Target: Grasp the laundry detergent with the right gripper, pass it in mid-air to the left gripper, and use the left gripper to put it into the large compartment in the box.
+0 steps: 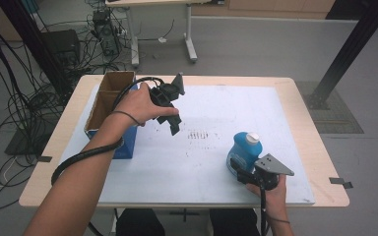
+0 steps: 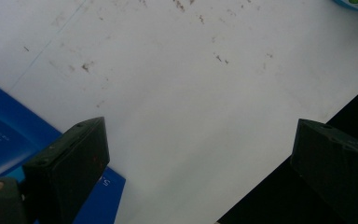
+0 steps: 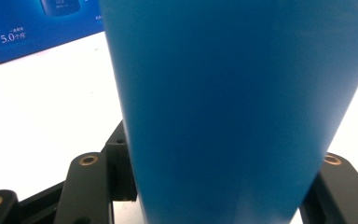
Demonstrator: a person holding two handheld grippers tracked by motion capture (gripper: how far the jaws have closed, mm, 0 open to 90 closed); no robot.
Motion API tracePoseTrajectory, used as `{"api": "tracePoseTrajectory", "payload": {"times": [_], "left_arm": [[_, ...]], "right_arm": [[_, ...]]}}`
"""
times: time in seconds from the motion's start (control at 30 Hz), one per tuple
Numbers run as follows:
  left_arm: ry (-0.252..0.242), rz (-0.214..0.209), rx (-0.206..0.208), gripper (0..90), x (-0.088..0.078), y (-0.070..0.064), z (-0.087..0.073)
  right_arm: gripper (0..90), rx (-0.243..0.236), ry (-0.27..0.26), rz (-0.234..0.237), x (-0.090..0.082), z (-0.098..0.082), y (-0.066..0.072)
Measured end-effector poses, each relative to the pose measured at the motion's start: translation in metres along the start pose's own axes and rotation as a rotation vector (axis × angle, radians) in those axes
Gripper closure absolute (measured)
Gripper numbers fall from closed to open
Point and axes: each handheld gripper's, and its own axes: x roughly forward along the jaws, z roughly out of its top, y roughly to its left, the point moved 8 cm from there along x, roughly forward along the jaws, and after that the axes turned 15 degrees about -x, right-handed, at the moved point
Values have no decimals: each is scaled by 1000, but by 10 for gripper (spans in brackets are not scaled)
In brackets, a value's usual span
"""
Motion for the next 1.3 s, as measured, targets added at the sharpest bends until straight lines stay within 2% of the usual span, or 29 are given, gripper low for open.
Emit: {"api": "tracePoseTrajectory", "payload": {"times": [1.3], "left_arm": [[-4,1,-19,48,-4,9,-1]], "right_arm": [[414,7,-11,-5,0,-2,0]]}}
